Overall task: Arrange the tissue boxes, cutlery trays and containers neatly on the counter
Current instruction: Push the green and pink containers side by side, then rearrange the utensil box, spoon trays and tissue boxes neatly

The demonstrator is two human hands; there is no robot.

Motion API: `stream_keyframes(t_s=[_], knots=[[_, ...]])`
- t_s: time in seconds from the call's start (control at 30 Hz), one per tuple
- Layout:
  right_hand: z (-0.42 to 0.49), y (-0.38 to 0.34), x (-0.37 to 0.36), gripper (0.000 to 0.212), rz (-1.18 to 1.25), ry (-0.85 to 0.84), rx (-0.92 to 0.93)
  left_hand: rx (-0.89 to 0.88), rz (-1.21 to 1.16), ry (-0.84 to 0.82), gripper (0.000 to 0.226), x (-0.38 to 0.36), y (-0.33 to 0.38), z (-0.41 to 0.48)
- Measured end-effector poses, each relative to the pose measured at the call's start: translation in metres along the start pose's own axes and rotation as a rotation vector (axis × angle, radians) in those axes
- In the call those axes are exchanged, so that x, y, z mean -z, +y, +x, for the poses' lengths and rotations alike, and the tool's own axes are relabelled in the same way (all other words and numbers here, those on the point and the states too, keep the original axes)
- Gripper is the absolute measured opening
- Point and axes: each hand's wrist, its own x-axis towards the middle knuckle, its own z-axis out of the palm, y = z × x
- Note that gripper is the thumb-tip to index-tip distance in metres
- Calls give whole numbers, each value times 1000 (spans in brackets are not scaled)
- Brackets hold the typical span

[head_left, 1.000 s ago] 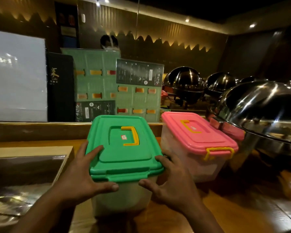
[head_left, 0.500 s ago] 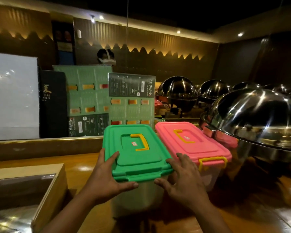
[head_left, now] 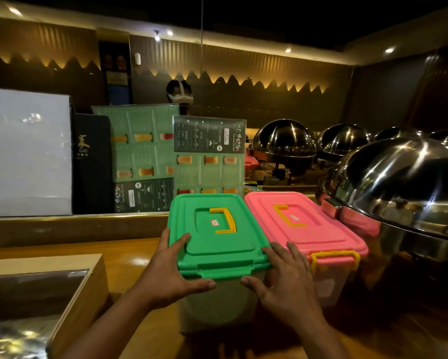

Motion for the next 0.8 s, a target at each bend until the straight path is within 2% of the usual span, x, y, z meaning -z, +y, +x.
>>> stream_keyframes(t_s=[0.43,0.57,0.63,0.73,0.8], knots=[[-2,-5,2,94,20,3,-6,39,-31,-53,142,9,1,-5],[-6,-14,4,96,-47,2,11,39,30,-112,132,24,-4,-16],[-14,-28,2,85,10,111,25,12,85,-121,122,41,-15,-31],[-34,-81,-2,54,199,294,98,19,151,-131,105,86,-40,-57],[-51,-137,-11,37,303,321,188,32,209,-149,92,127,-64,-76]])
